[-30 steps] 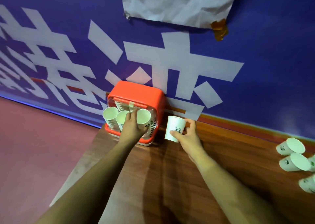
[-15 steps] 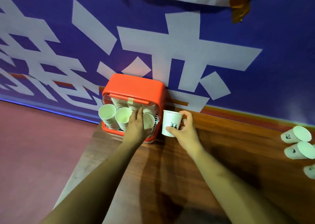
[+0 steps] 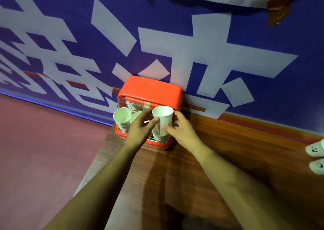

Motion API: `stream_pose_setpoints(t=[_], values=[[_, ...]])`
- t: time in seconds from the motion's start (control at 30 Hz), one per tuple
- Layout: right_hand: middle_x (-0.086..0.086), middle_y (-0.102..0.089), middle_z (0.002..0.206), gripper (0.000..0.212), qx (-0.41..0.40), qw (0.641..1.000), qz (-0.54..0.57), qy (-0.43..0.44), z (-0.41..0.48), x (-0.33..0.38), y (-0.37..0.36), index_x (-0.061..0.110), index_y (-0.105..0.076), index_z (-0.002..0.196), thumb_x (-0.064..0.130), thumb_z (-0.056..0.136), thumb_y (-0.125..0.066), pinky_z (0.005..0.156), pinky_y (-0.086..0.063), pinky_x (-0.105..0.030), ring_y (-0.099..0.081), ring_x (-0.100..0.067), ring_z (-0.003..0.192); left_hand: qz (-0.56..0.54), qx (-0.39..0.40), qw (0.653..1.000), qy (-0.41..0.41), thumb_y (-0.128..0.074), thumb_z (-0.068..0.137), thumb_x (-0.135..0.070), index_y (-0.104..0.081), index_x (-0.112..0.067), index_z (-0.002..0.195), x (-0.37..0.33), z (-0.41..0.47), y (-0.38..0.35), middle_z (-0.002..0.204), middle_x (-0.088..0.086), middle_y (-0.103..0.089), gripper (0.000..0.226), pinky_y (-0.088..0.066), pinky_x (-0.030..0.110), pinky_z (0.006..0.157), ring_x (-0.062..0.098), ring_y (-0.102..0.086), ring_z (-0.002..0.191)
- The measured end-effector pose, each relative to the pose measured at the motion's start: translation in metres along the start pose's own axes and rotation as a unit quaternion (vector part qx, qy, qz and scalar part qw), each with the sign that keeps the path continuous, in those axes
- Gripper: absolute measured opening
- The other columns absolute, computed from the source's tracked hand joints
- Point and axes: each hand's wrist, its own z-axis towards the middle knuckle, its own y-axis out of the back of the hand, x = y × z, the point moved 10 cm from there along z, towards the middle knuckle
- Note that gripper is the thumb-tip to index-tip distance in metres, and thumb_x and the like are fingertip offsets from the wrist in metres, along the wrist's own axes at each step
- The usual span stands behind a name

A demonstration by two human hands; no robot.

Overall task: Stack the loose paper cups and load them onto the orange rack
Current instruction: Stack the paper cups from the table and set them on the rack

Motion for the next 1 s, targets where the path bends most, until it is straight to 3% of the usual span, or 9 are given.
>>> stream_pose_setpoints(t=[0.1,0.27,0.4,0.57,0.63,0.7,0.83,1.0], values=[[0.008,-0.060,0.131,0.058,-0.010,1.000,-0.011,-0.001,0.005,0.001,-0.001,0.023,-0.054,0.133,0.051,0.084,-0.066,0.100,-0.048,-0.030,-0.055,-0.003,0.112,-0.009,0.000,1.000,-0.015,-0.066,0.094,-0.021,-0.058,-0.020,0.131,0.002,-0.001,0.004,0.126,-0.006,-0.065,0.038,-0.051,0.038,0.100,0.012,-0.062,0.117],[0.014,-0.061,0.120,0.038,-0.043,0.999,-0.003,0.011,0.008,-0.003,-0.002,0.030,-0.056,0.120,0.037,0.085,-0.071,0.099,-0.050,-0.036,-0.058,-0.004,0.111,-0.045,0.018,0.999,-0.002,-0.064,0.096,-0.020,-0.052,-0.023,0.140,0.010,-0.004,0.003,0.134,-0.009,-0.062,0.046,-0.046,0.030,0.103,0.008,-0.056,0.126],[0.012,-0.063,0.118,0.038,-0.053,0.998,-0.006,0.013,0.005,-0.017,-0.007,0.041,-0.053,0.114,0.042,0.080,-0.072,0.096,-0.053,-0.039,-0.060,-0.007,0.111,-0.032,0.032,0.999,-0.013,-0.063,0.096,-0.018,-0.052,-0.031,0.137,0.013,-0.007,0.000,0.131,-0.008,-0.064,0.045,-0.047,0.025,0.102,0.007,-0.058,0.123],[0.020,-0.059,0.107,0.043,-0.039,0.999,-0.021,0.009,0.004,-0.027,-0.011,0.024,-0.052,0.123,0.015,0.086,-0.072,0.085,-0.048,-0.012,-0.058,0.013,0.097,0.096,0.024,0.994,-0.035,-0.064,0.094,-0.018,-0.050,-0.023,0.139,0.023,-0.009,-0.001,0.124,-0.011,-0.065,0.048,-0.049,0.021,0.096,0.000,-0.060,0.117],[0.026,-0.056,0.105,0.045,-0.040,0.998,-0.046,0.009,0.005,-0.030,-0.011,0.025,-0.053,0.124,0.015,0.085,-0.073,0.088,-0.046,-0.014,-0.057,0.009,0.100,0.150,0.021,0.987,-0.046,-0.064,0.094,-0.018,-0.048,-0.024,0.140,0.026,-0.009,-0.004,0.118,-0.012,-0.067,0.050,-0.047,0.013,0.088,0.003,-0.062,0.110],[0.026,-0.056,0.112,0.048,-0.047,0.996,-0.078,0.010,0.006,-0.034,-0.011,0.027,-0.052,0.128,0.019,0.085,-0.072,0.096,-0.047,-0.024,-0.055,-0.001,0.110,0.176,0.032,0.983,-0.047,-0.064,0.093,-0.017,-0.046,-0.026,0.141,0.029,-0.009,-0.009,0.113,-0.010,-0.068,0.053,-0.047,0.012,0.083,0.007,-0.065,0.104],[0.002,-0.052,0.139,0.057,-0.039,0.990,-0.132,0.012,0.006,-0.039,-0.013,0.024,-0.046,0.140,0.019,0.088,-0.069,0.107,-0.043,-0.034,-0.049,-0.015,0.126,0.211,0.046,0.976,-0.040,-0.065,0.090,-0.013,-0.046,-0.028,0.139,0.039,-0.010,-0.019,0.104,-0.003,-0.071,0.054,-0.054,0.037,0.081,0.018,-0.068,0.093],[0.000,-0.038,0.149,0.070,-0.029,0.984,-0.173,0.003,0.011,-0.046,-0.020,0.019,-0.034,0.149,0.020,0.088,-0.069,0.108,-0.035,-0.024,-0.039,-0.015,0.135,0.218,0.012,0.976,-0.025,-0.065,0.088,-0.009,-0.050,-0.022,0.136,0.047,-0.006,-0.022,0.107,-0.001,-0.071,0.052,-0.044,0.019,0.076,0.016,-0.067,0.095]])
